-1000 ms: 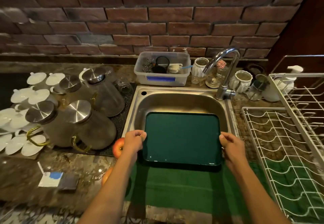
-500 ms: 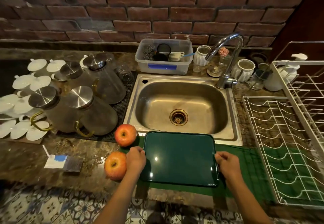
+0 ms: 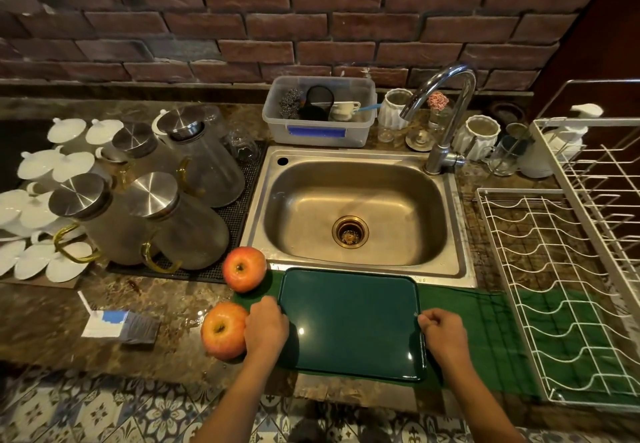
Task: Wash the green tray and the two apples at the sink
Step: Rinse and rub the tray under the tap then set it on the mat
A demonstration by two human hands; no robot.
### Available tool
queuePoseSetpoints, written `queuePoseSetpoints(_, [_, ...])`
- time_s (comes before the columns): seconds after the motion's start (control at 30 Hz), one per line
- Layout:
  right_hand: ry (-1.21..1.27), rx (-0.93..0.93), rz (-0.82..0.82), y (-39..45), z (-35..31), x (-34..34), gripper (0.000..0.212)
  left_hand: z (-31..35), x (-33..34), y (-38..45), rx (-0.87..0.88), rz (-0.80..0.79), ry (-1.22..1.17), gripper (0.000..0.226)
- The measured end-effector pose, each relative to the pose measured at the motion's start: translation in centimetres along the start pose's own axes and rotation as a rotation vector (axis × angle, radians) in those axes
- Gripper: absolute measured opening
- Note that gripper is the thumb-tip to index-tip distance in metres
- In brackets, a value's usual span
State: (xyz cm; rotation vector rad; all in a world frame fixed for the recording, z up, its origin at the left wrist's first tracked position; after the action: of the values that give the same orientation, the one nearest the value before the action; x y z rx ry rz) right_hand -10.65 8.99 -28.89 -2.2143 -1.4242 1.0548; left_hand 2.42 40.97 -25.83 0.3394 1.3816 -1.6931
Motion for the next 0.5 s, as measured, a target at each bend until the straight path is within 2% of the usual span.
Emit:
queuePoseSetpoints(0.33, [-0.059, -0.008, 0.021, -0.6, -0.4, -0.1, 0.026, 0.3, -0.1, -0.7, 0.033, 0.032, 0.007, 0.011])
queuePoseSetpoints(0.5, [-0.112, 0.029, -0.059, 0.1, -0.6, -0.1, 0.021, 0.7, 0.1, -1.1, 0.068, 0.032, 0.053, 0.010])
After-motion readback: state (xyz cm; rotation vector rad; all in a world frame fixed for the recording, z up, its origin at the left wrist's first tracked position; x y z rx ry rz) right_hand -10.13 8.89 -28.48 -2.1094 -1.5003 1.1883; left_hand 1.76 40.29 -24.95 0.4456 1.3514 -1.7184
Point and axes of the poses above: each hand's wrist, its own y-axis towards the middle knuckle, its own x-axis out of the palm, z = x × y, the point moved 6 cm from there along y, towards the middle knuckle, and after that the axes turned 14 degrees about -z, right-handed, at the moved point
